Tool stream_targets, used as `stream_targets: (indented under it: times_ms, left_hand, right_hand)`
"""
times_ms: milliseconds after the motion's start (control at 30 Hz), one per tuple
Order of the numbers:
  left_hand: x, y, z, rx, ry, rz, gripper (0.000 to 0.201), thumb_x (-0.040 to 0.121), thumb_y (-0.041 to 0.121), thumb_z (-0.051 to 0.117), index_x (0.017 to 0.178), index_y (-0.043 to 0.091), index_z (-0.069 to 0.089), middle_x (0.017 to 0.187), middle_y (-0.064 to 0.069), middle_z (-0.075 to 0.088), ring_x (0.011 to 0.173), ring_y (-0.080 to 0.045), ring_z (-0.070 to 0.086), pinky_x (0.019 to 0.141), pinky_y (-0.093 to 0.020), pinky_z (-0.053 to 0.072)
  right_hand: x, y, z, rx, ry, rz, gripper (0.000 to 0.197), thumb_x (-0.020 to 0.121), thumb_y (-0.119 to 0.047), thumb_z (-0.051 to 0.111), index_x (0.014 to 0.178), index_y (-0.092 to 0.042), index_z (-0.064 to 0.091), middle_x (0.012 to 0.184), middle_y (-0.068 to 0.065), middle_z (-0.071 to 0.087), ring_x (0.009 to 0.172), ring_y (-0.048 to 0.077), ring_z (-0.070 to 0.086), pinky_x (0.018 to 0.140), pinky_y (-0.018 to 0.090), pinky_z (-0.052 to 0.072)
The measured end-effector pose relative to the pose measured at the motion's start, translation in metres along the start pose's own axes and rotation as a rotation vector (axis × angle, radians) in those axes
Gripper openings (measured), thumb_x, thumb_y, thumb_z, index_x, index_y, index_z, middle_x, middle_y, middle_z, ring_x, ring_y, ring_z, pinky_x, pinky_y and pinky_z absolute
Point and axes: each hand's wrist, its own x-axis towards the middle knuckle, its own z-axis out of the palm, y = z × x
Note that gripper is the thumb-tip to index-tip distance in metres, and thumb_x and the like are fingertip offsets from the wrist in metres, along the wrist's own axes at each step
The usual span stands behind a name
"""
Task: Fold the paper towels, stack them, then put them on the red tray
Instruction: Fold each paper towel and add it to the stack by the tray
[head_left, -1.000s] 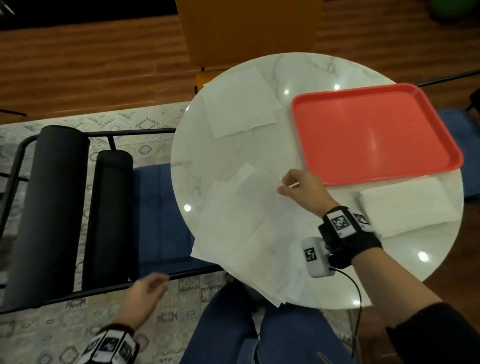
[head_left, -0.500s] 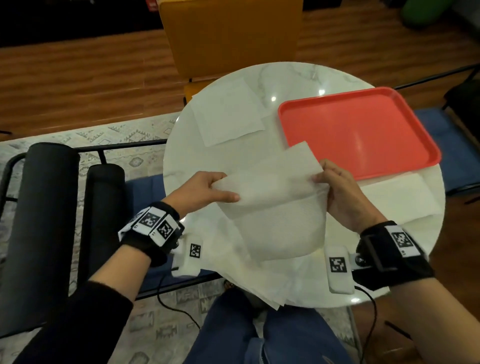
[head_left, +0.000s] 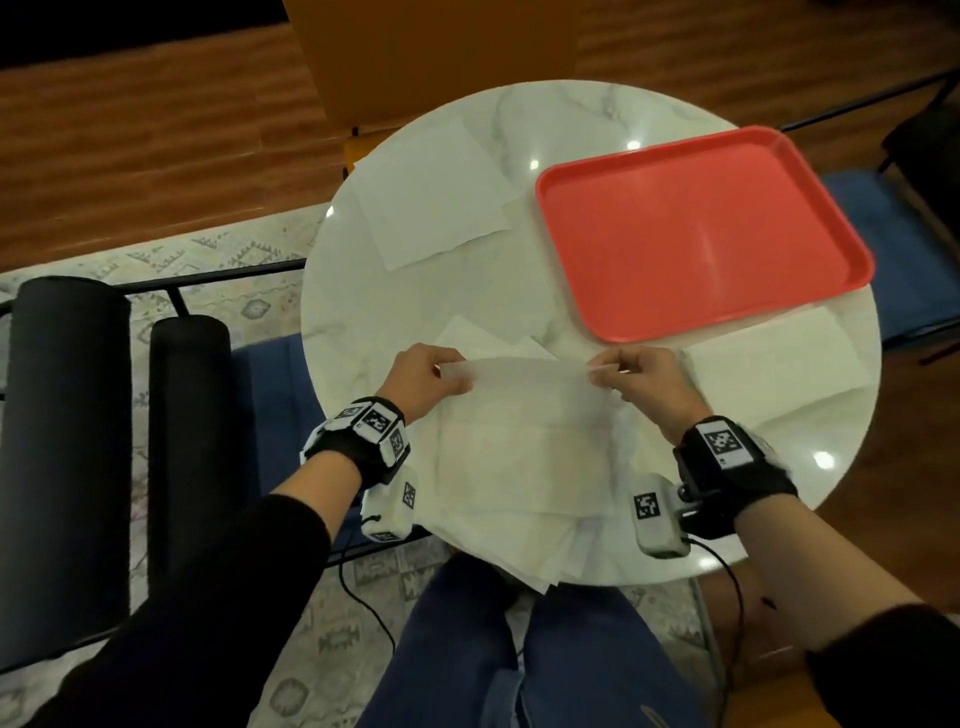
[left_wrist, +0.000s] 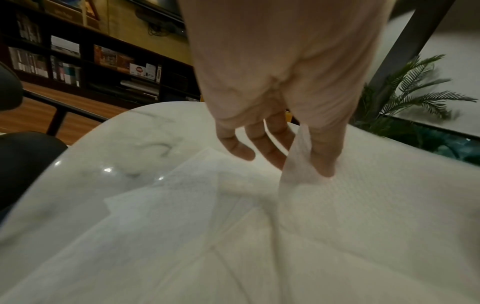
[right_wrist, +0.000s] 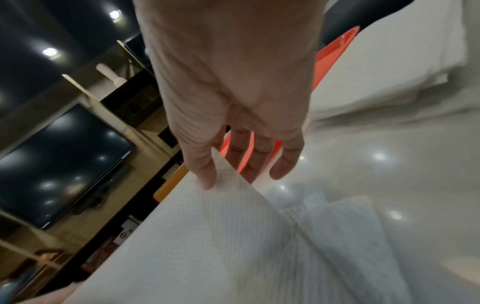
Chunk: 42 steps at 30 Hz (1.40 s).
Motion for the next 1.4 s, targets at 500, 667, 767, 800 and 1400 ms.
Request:
stream_targets:
  times_ms: [500, 667, 767, 800, 1400]
  left_hand:
    - [-0.062, -0.052, 0.038, 0.227, 0.060, 0.257, 0.023, 0.068, 0.013, 0.069, 0.083, 0.030, 0.071, 0.085, 0.012, 0.063, 0.083, -0.012, 0.056, 0.088, -0.042, 0.043]
    - [-0.069, -0.056, 0.043, 0.437, -0.013, 0.245, 0.037, 0.078, 0.000, 0.056, 0.092, 0.031, 0.071, 0.097, 0.009, 0.062, 0.095, -0.014, 0.052, 0.094, -0.027, 0.023]
    - [-0.072, -0.057, 0.035, 0.468, -0.049, 0.263, 0.055, 0.074, -0.013, 0.044, 0.092, 0.032, 0.069, 0.102, 0.012, 0.059, 0.093, -0.010, 0.048, 0.097, -0.029, 0.025]
    - [-0.073, -0.056, 0.031, 0.451, -0.039, 0.279, 0.058, 0.071, -0.017, 0.042, 0.091, 0.031, 0.069, 0.102, 0.011, 0.059, 0.091, -0.009, 0.047, 0.098, -0.032, 0.029]
    - [-0.047, -0.044, 0.099, 0.808, -0.117, 0.171, 0.069, 0.092, 0.055, -0.003, 0.148, 0.019, -0.017, 0.157, 0.004, -0.021, 0.146, -0.010, -0.014, 0.114, -0.053, -0.007]
  right_hand:
    - [-0.072, 0.055, 0.010, -0.423, 0.030, -0.267, 0.022, 0.078, -0.014, 0.072, 0.080, -0.036, 0.072, 0.088, -0.019, 0.062, 0.091, 0.007, 0.052, 0.087, 0.034, 0.042]
    - [-0.078, 0.064, 0.014, -0.555, -0.010, -0.285, 0.036, 0.077, -0.008, 0.069, 0.079, -0.044, 0.066, 0.087, -0.017, 0.059, 0.087, 0.012, 0.052, 0.087, 0.048, 0.043]
    - [-0.077, 0.063, 0.009, -0.615, -0.015, -0.250, 0.050, 0.072, 0.010, 0.056, 0.083, -0.037, 0.070, 0.091, -0.011, 0.060, 0.088, 0.016, 0.054, 0.085, 0.050, 0.044]
    - [-0.076, 0.061, 0.006, -0.623, 0.010, -0.248, 0.052, 0.070, 0.014, 0.053, 0.084, -0.032, 0.071, 0.092, -0.008, 0.060, 0.090, 0.018, 0.055, 0.083, 0.051, 0.045]
    - [-0.054, 0.062, 0.075, -1.037, -0.304, -0.190, 0.059, 0.102, -0.044, 0.014, 0.150, -0.022, -0.012, 0.159, -0.005, -0.017, 0.146, 0.011, -0.013, 0.118, 0.044, -0.006]
